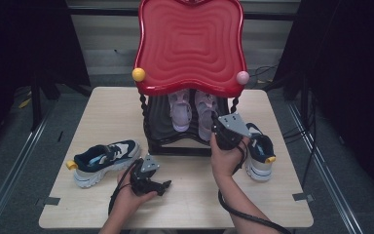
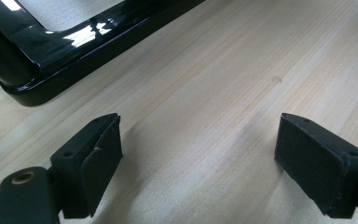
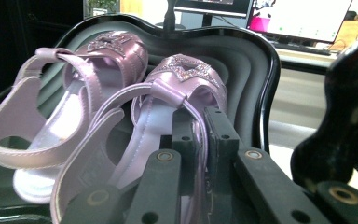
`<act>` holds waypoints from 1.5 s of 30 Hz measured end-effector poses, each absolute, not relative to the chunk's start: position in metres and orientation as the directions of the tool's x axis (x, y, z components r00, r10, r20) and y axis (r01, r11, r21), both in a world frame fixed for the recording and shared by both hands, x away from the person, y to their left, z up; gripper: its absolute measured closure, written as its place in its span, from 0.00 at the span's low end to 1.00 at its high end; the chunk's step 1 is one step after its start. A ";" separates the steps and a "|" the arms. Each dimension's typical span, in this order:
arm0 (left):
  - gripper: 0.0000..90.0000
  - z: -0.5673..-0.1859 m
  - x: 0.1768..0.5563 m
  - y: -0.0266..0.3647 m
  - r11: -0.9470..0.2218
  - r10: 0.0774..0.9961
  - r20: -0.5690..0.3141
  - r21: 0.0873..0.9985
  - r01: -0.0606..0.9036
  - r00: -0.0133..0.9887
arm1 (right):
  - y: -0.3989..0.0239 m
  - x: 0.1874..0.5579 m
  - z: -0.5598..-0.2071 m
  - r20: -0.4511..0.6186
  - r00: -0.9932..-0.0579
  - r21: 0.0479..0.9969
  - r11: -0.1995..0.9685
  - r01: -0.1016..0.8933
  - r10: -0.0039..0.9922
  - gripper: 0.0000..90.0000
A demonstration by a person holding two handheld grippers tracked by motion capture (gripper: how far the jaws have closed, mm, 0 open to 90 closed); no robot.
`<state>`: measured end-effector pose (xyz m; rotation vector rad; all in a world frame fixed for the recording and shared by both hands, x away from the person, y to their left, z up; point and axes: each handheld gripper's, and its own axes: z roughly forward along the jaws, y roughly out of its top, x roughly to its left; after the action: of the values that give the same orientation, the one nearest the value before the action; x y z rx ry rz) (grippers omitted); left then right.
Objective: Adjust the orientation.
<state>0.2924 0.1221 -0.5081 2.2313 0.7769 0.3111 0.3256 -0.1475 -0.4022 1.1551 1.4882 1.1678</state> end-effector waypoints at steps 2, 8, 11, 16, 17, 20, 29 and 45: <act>0.16 -0.508 0.292 0.122 -0.543 0.617 -0.013 0.717 0.437 0.787 | -0.147 0.328 -0.402 -0.109 -0.164 0.982 0.131 0.133 0.980 0.93; 0.16 -0.508 0.292 0.122 -0.542 0.617 -0.013 0.717 0.437 0.787 | -0.143 0.335 -0.401 -0.099 -0.153 0.984 0.119 0.131 0.983 0.93; 0.16 -0.508 0.292 0.122 -0.543 0.616 -0.012 0.717 0.436 0.787 | -0.139 0.339 -0.401 -0.104 -0.150 0.984 0.124 0.128 0.983 0.93; 0.16 -0.508 0.292 0.122 -0.543 0.616 -0.013 0.717 0.436 0.788 | -0.134 0.345 -0.401 -0.115 -0.152 0.983 0.135 0.126 0.982 0.93; 0.16 -0.508 0.292 0.122 -0.543 0.616 -0.013 0.718 0.436 0.788 | -0.132 0.346 -0.401 -0.121 -0.148 0.983 0.140 0.122 0.982 0.93; 0.16 -0.508 0.292 0.122 -0.543 0.615 -0.013 0.717 0.436 0.788 | -0.131 0.350 -0.402 -0.118 -0.146 0.983 0.136 0.124 0.982 0.93; 0.16 -0.508 0.292 0.122 -0.545 0.614 -0.012 0.717 0.434 0.790 | -0.128 0.355 -0.405 -0.113 -0.130 0.985 0.129 0.118 0.985 0.93; 0.16 -0.508 0.292 0.122 -0.544 0.614 -0.013 0.718 0.435 0.789 | -0.126 0.358 -0.412 -0.137 -0.153 0.978 0.158 0.135 0.979 0.92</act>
<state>0.2922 0.1218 -0.5082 2.2325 0.7731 0.3105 0.3575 -0.1264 -0.4119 1.1314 1.4905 1.1269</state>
